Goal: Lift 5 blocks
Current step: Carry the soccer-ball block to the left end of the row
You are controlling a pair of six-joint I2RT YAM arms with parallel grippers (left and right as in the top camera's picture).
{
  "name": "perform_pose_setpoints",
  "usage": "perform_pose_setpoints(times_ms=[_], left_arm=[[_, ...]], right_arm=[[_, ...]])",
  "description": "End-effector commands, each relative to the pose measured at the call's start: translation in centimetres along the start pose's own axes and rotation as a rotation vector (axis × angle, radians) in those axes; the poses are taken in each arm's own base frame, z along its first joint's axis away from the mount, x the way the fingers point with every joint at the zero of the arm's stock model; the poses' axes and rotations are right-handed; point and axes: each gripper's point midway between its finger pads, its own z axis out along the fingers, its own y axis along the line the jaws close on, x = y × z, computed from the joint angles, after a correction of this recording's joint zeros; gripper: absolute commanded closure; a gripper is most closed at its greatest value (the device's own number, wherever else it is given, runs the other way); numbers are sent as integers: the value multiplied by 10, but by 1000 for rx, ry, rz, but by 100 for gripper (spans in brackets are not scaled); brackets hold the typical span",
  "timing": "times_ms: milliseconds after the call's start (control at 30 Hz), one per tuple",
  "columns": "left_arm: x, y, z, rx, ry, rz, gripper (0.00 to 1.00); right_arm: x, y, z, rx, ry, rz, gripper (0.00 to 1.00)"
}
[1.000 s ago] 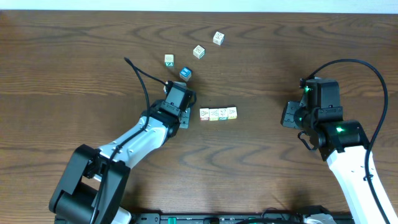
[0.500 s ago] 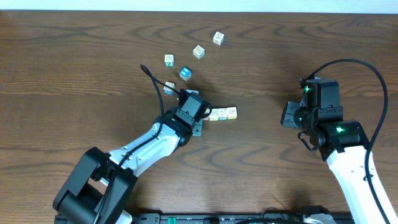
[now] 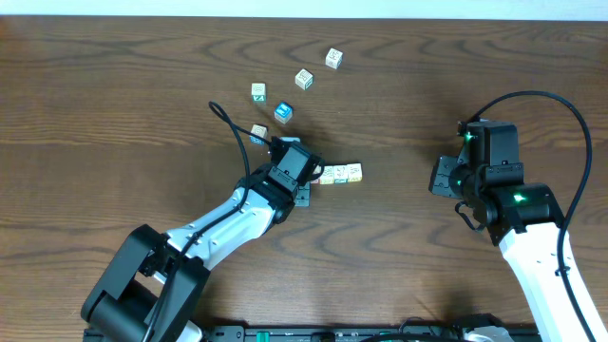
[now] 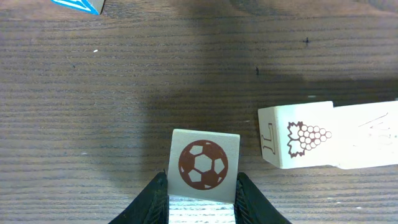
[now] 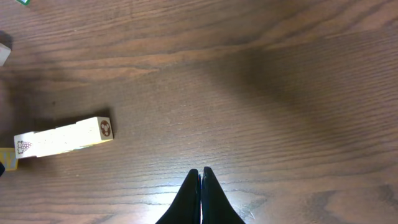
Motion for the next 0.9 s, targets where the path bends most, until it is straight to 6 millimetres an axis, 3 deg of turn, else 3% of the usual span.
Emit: perform_pose_setpoints(times_ms=[0,433,867], left_arm=[[-13,-6,-5,19,-38,-36,74],[-21,-19,-7,62,-77,-39,74],[-20,-19,-5,58,-72,-38,73]], right_arm=[[-1,-3,-2,6,-9,-6,99],[-1,-3,-2,6,-8,-17,99],[-1,-3,-2,6,-8,-24,99]])
